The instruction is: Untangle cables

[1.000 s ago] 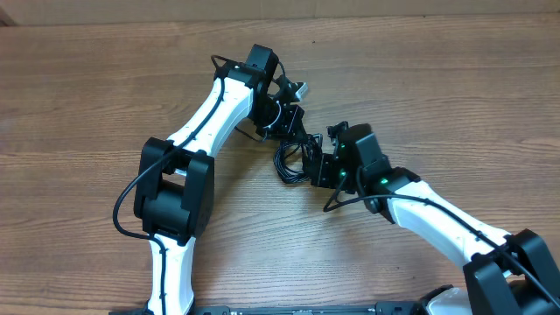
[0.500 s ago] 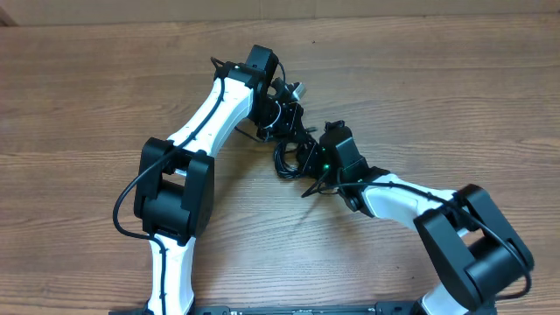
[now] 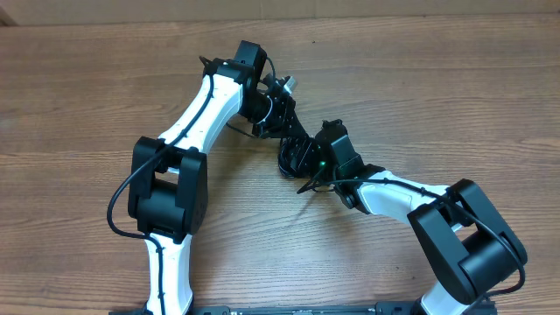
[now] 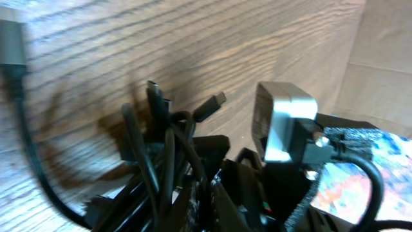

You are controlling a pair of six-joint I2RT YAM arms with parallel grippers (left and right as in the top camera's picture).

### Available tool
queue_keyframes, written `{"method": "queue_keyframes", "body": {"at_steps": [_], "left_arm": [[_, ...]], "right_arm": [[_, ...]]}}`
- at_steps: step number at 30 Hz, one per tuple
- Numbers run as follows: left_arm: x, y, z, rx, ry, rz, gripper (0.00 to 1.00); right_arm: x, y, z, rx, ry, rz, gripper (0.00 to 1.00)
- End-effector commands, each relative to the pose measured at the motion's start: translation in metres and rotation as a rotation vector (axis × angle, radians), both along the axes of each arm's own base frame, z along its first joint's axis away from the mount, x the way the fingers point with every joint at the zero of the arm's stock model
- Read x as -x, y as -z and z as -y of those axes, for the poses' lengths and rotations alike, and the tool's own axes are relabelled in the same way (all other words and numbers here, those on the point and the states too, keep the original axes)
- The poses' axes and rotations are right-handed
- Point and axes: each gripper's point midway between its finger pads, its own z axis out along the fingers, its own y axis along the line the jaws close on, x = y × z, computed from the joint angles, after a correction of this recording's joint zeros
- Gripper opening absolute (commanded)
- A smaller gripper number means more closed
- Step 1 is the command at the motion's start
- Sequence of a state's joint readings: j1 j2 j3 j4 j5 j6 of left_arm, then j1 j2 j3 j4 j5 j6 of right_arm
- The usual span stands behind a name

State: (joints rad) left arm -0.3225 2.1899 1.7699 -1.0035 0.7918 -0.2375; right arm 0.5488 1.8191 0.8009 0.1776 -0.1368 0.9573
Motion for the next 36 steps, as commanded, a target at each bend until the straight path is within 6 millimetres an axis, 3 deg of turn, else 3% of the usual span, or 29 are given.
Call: {"method": "queue_keyframes", "body": {"at_steps": [1, 9, 15, 17, 21, 24, 29, 32, 36], "left_arm": [[-0.015, -0.009, -0.022, -0.079, -0.054, 0.059, 0.10], [-0.034, 0.003, -0.061, -0.191, -0.134, 0.090, 0.10], [-0.038, 0.012, -0.077, -0.299, -0.175, 0.092, 0.13], [-0.035, 0.012, -0.076, -0.298, -0.170, 0.080, 0.23], [-0.030, 0.005, -0.060, -0.214, -0.092, 0.107, 0.30], [-0.025, -0.007, -0.039, -0.084, 0.076, 0.224, 0.42], [-0.029, -0.005, -0.031, -0.090, 0.286, 0.441, 0.61], [-0.035, -0.003, -0.028, -0.118, 0.306, 0.490, 0.64], [-0.040, -0.004, -0.023, -0.116, 0.311, 0.524, 0.64]], "right_arm": [[0.006, 0.006, 0.012, 0.036, 0.037, -0.039, 0.66], [0.011, -0.013, 0.060, 0.214, 0.193, -0.029, 0.78], [0.015, -0.017, 0.065, 0.230, 0.204, -0.035, 0.82], [0.014, -0.017, 0.065, 0.230, 0.201, -0.033, 0.83], [0.015, -0.018, 0.061, 0.230, 0.167, -0.025, 0.83], [0.017, -0.019, 0.052, 0.221, 0.094, -0.013, 0.83], [0.022, -0.020, 0.042, 0.196, 0.016, -0.014, 0.87], [0.026, -0.031, 0.034, 0.160, -0.037, -0.001, 0.87], [0.030, -0.060, 0.038, 0.135, -0.029, 0.037, 0.88]]}}
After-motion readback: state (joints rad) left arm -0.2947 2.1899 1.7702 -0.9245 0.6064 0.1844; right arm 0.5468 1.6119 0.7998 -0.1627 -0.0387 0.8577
